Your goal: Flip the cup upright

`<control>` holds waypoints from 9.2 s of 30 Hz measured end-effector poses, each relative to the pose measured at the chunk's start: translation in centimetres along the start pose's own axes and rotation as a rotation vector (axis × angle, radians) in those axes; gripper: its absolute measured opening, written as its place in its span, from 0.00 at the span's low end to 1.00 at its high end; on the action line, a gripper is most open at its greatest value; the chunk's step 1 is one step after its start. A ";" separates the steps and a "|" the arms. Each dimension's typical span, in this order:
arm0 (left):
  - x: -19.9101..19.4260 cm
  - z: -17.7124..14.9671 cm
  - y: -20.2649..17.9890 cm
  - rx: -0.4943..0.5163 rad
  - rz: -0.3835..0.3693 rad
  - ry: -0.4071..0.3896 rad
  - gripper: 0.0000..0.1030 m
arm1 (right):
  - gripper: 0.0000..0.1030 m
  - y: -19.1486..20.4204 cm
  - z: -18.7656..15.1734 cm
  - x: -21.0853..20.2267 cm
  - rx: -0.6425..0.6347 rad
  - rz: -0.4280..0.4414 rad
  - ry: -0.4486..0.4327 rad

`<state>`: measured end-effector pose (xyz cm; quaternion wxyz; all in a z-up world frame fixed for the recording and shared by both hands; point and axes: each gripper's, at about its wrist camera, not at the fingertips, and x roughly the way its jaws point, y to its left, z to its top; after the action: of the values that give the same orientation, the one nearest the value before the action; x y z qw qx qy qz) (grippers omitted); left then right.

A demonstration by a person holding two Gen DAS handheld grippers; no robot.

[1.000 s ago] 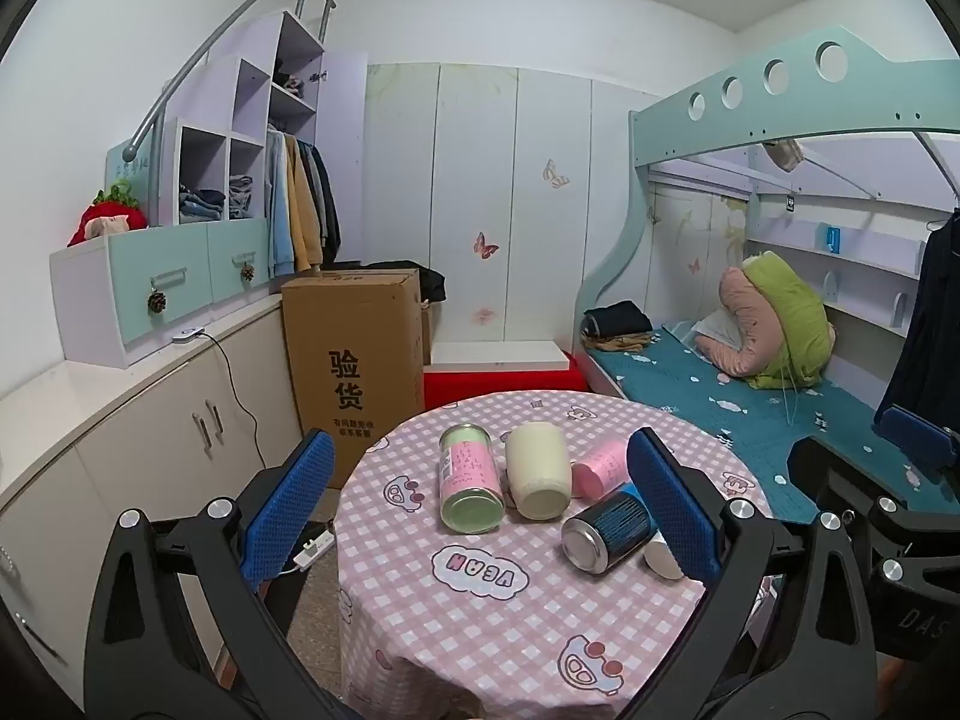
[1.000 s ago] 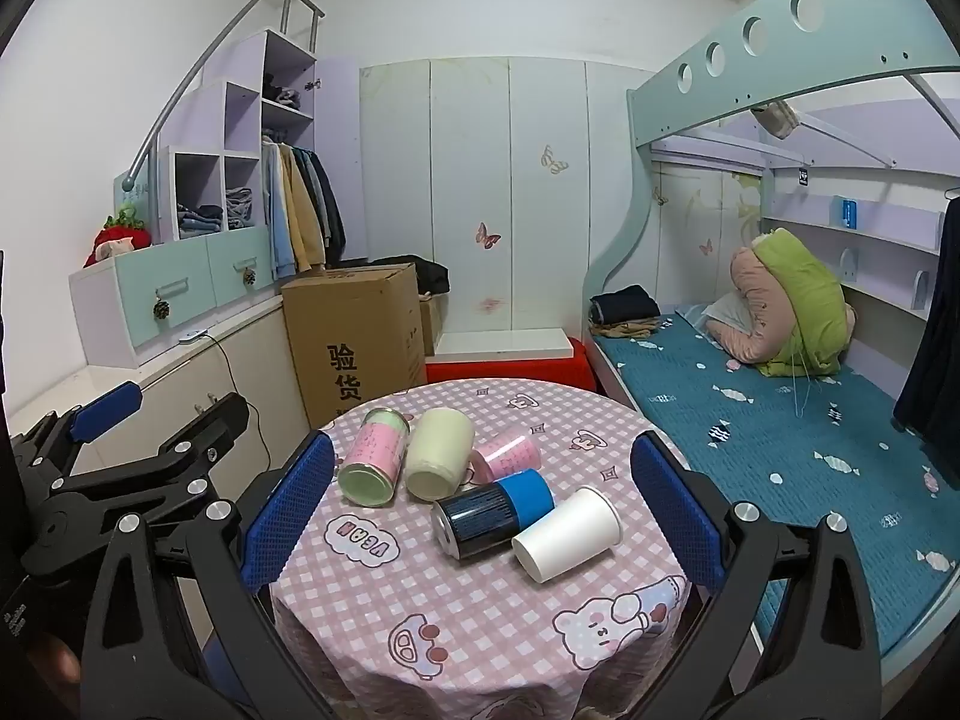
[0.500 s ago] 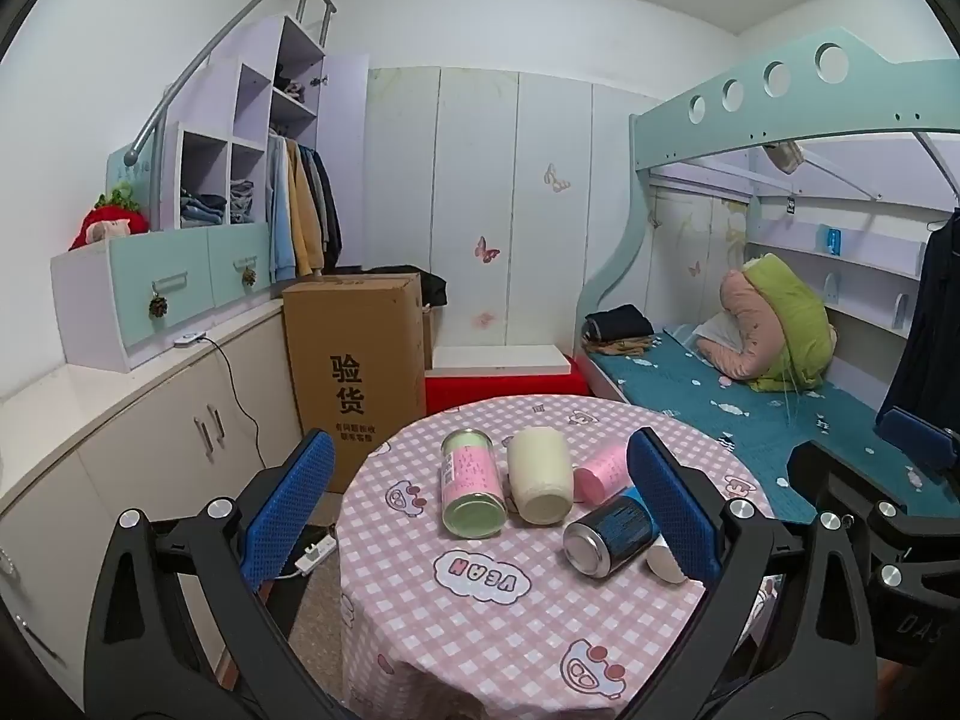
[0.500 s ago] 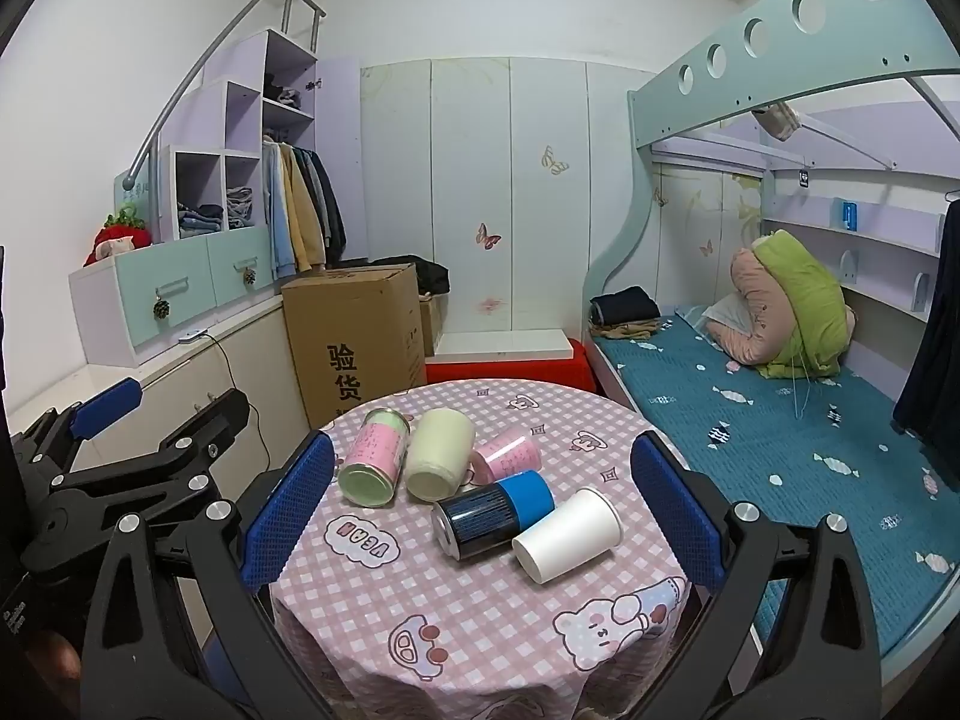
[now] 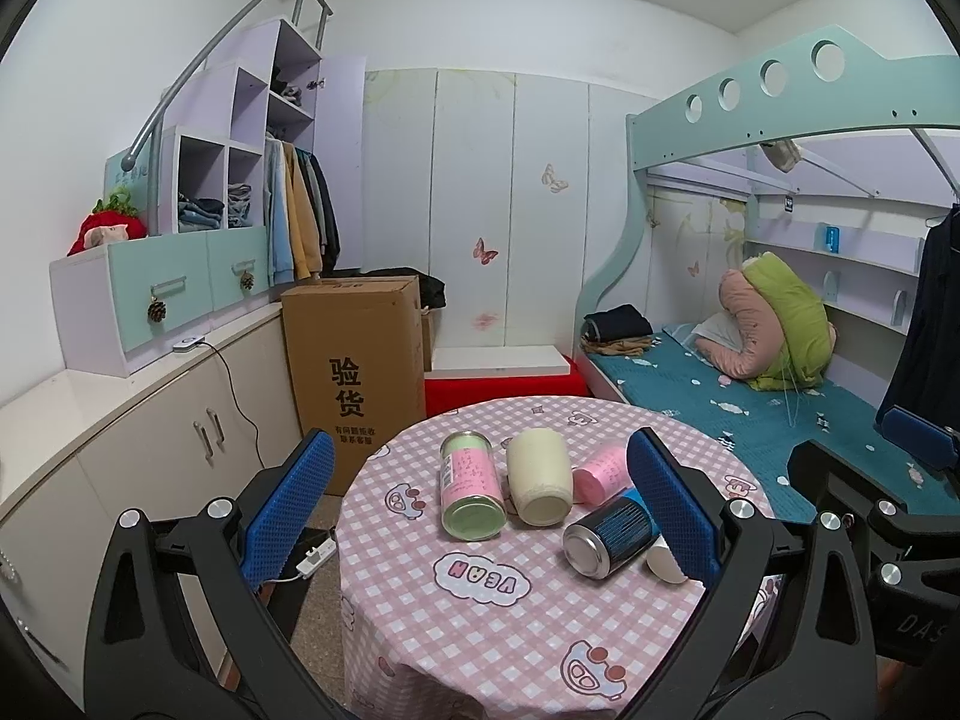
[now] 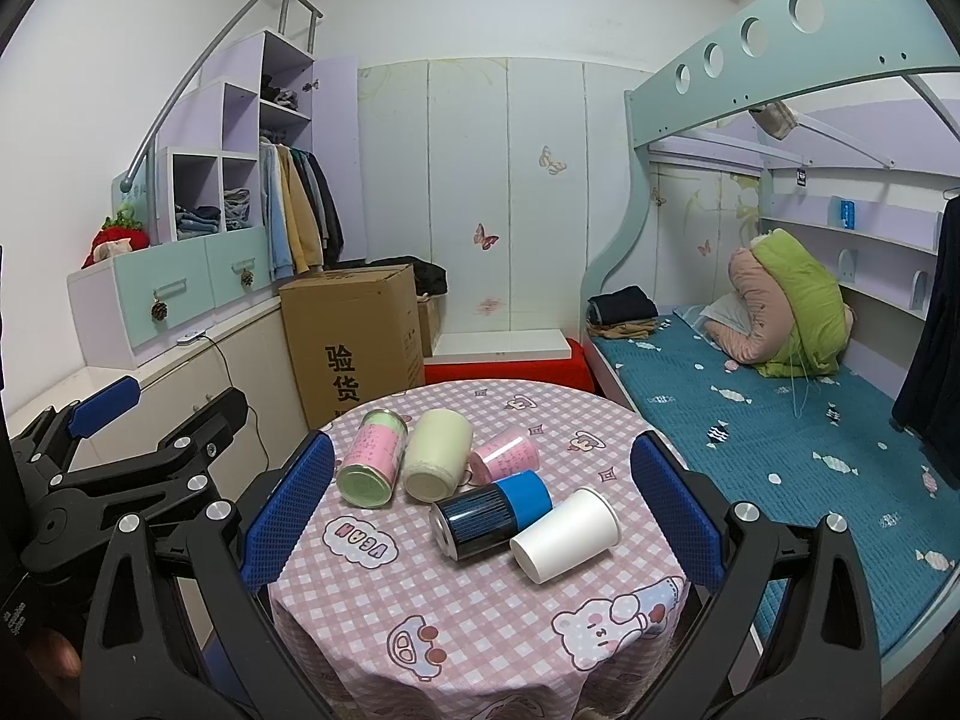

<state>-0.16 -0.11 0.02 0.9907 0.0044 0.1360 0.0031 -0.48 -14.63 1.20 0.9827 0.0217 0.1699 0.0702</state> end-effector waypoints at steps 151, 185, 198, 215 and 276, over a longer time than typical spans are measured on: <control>19.3 -12.2 2.5 -0.168 -0.213 0.720 0.69 | 0.93 3.8 -3.8 20.7 0.013 0.061 0.476; 17.6 -10.5 14.2 -0.226 -0.152 0.670 0.90 | 0.86 10.9 -7.2 29.6 0.154 0.236 0.819; 18.4 -9.8 15.4 -0.247 -0.109 0.651 0.90 | 0.68 11.3 -4.5 28.1 0.055 0.216 0.662; 20.0 -8.9 15.4 -0.258 -0.054 0.628 0.90 | 0.65 11.0 -4.5 26.0 -0.107 0.140 0.432; -1.5 1.2 -0.5 0.006 -0.061 0.092 0.94 | 0.93 0.9 0.9 -2.9 -0.001 -0.019 -0.020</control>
<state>-1.31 -0.65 1.58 0.9830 0.0032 0.1817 -0.0272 -2.99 -14.17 3.05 0.9850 0.0203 0.1601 0.0606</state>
